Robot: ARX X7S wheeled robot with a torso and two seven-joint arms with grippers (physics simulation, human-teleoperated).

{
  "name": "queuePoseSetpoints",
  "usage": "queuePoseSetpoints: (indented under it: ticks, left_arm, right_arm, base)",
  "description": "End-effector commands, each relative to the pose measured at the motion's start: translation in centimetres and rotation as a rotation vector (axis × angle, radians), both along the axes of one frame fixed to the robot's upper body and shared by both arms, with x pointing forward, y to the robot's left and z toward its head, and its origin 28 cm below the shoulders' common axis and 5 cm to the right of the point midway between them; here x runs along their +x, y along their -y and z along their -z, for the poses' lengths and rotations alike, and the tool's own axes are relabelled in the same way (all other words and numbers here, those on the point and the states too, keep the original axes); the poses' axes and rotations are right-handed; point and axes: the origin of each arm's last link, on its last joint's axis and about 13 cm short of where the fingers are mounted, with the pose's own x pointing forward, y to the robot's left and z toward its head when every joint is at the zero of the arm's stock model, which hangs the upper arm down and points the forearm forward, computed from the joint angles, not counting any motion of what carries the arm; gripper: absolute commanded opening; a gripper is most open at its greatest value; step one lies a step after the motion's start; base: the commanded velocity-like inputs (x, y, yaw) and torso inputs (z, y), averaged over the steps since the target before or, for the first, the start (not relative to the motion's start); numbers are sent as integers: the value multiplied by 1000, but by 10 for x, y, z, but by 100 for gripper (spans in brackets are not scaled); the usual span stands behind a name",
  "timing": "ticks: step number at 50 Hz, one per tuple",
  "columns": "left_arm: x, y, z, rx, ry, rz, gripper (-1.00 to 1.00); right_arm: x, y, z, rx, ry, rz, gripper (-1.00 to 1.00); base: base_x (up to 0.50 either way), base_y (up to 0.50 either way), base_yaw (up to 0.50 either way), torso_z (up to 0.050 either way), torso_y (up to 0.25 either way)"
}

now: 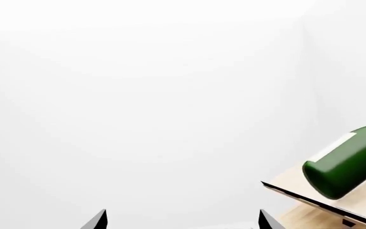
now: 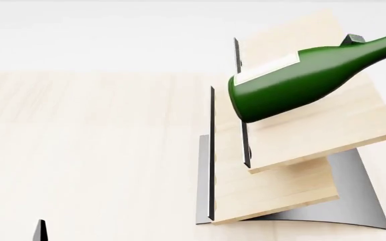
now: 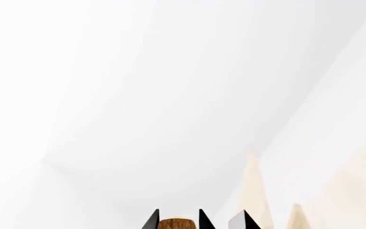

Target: Put the wine bottle on the wine rack.

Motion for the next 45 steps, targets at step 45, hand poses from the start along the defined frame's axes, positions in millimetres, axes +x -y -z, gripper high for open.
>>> queuePoseSetpoints:
  ticks: [45]
  left_arm:
    - [0, 1, 2, 4, -5, 4, 100]
  right_arm:
    - [6, 1, 22, -15, -9, 14, -100]
  base:
    - [0, 0, 0, 0, 0]
